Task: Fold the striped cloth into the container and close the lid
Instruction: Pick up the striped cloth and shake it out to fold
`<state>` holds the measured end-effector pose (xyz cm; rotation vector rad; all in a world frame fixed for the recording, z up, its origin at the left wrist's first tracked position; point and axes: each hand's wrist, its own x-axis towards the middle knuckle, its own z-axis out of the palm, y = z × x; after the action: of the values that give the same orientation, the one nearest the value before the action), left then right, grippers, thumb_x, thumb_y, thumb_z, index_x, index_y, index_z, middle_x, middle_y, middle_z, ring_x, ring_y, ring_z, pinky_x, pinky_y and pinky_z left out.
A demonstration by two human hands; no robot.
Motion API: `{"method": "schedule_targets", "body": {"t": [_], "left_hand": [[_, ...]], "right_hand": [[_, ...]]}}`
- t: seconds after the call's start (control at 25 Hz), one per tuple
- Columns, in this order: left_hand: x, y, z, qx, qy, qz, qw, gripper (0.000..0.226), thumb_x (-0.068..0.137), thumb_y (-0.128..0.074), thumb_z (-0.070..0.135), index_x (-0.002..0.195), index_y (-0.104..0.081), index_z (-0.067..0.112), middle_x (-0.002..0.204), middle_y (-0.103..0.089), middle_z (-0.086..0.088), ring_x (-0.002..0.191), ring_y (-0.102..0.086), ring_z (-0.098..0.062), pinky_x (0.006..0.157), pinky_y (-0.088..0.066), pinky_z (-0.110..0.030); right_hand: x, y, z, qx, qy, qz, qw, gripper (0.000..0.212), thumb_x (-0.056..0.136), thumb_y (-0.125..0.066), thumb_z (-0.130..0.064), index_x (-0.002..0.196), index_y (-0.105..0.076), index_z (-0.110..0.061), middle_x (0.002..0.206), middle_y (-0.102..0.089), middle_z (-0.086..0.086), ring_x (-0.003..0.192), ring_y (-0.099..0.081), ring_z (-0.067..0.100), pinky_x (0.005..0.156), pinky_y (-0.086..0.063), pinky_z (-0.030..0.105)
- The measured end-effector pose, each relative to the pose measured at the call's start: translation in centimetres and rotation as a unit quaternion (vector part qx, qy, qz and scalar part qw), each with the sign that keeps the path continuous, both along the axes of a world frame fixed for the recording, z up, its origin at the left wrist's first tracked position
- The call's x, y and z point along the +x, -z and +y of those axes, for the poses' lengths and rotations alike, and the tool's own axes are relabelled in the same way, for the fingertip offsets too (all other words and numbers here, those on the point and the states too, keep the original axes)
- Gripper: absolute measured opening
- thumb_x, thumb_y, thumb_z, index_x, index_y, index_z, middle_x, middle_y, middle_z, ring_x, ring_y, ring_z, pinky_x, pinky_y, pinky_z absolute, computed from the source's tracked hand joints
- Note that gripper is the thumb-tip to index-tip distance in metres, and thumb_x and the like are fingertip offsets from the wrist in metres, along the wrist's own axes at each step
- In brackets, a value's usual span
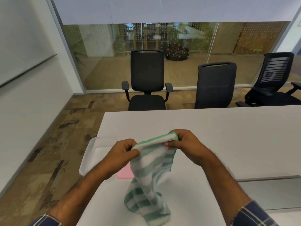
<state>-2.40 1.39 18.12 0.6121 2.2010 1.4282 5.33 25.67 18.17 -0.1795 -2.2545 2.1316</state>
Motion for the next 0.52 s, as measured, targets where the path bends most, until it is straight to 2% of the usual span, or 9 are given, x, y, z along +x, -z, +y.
{"method": "schedule_targets", "body": {"t": [0.08, 0.12, 0.2, 0.28, 0.32, 0.4, 0.52], "left_hand": [[0.0, -0.9, 0.3, -0.007, 0.023, 0.004, 1.000, 0.008, 0.086, -0.065, 0.007, 0.087, -0.067, 0.015, 0.087, -0.069, -0.008, 0.081, -0.064, -0.020, 0.075, -0.056, -0.033], [0.2, -1.5, 0.7, 0.014, 0.027, 0.017, 0.999, 0.012, 0.085, -0.069, 0.011, 0.094, -0.067, 0.018, 0.094, -0.070, -0.008, 0.087, -0.067, -0.020, 0.079, -0.058, -0.031], [0.6, -3.0, 1.8, 0.059, 0.024, 0.069, 0.996, 0.024, 0.082, -0.075, 0.028, 0.104, -0.065, 0.031, 0.100, -0.069, -0.001, 0.092, -0.067, -0.013, 0.080, -0.059, -0.024], [0.7, -4.3, 3.0, 0.064, 0.017, 0.132, 0.989, 0.031, 0.080, -0.075, 0.040, 0.107, -0.061, 0.038, 0.101, -0.069, 0.008, 0.093, -0.066, -0.010, 0.079, -0.058, -0.021], [0.7, -4.8, 3.4, 0.067, 0.002, 0.147, 0.987, 0.029, 0.080, -0.074, 0.040, 0.106, -0.061, 0.038, 0.101, -0.069, 0.009, 0.093, -0.067, -0.010, 0.078, -0.059, -0.022], [0.5, -5.3, 3.6, 0.089, -0.035, 0.121, 0.988, 0.026, 0.078, -0.073, 0.046, 0.099, -0.064, 0.034, 0.096, -0.071, 0.011, 0.091, -0.068, -0.008, 0.074, -0.059, -0.022], [0.5, -5.1, 2.9, 0.117, -0.043, 0.069, 0.990, 0.038, 0.063, -0.071, 0.059, 0.087, -0.068, 0.030, 0.086, -0.073, 0.008, 0.083, -0.070, -0.012, 0.066, -0.059, -0.021]], "right_hand": [[-0.2, -1.0, -0.8, -0.012, 0.008, 0.022, 1.000, 0.013, 0.078, -0.077, -0.006, 0.089, -0.073, -0.012, 0.087, -0.073, 0.005, 0.084, -0.068, 0.020, 0.075, -0.054, 0.027], [-0.4, -1.6, -1.3, 0.012, 0.005, 0.034, 0.999, 0.013, 0.078, -0.077, -0.007, 0.087, -0.073, -0.016, 0.085, -0.073, 0.003, 0.082, -0.069, 0.018, 0.074, -0.055, 0.025], [-0.9, -2.7, -2.8, 0.086, 0.000, 0.054, 0.995, 0.014, 0.079, -0.077, -0.009, 0.087, -0.070, -0.018, 0.084, -0.072, 0.000, 0.080, -0.069, 0.014, 0.072, -0.056, 0.023], [-1.3, -3.7, -4.1, 0.134, 0.009, 0.071, 0.988, 0.016, 0.080, -0.076, -0.013, 0.091, -0.064, -0.016, 0.089, -0.070, 0.002, 0.082, -0.068, 0.016, 0.073, -0.059, 0.023], [-1.5, -4.1, -4.5, 0.144, 0.016, 0.079, 0.986, 0.018, 0.081, -0.076, -0.016, 0.093, -0.062, -0.016, 0.091, -0.069, 0.002, 0.084, -0.068, 0.017, 0.074, -0.060, 0.023], [-1.5, -4.9, -4.6, 0.138, 0.016, 0.088, 0.986, 0.022, 0.081, -0.076, -0.020, 0.097, -0.062, -0.017, 0.097, -0.070, 0.002, 0.088, -0.069, 0.019, 0.078, -0.061, 0.025], [-0.9, -5.8, -4.2, 0.075, -0.035, 0.087, 0.993, 0.017, 0.083, -0.074, -0.022, 0.099, -0.067, -0.023, 0.095, -0.072, -0.003, 0.092, -0.070, 0.018, 0.079, -0.059, 0.025]]}}
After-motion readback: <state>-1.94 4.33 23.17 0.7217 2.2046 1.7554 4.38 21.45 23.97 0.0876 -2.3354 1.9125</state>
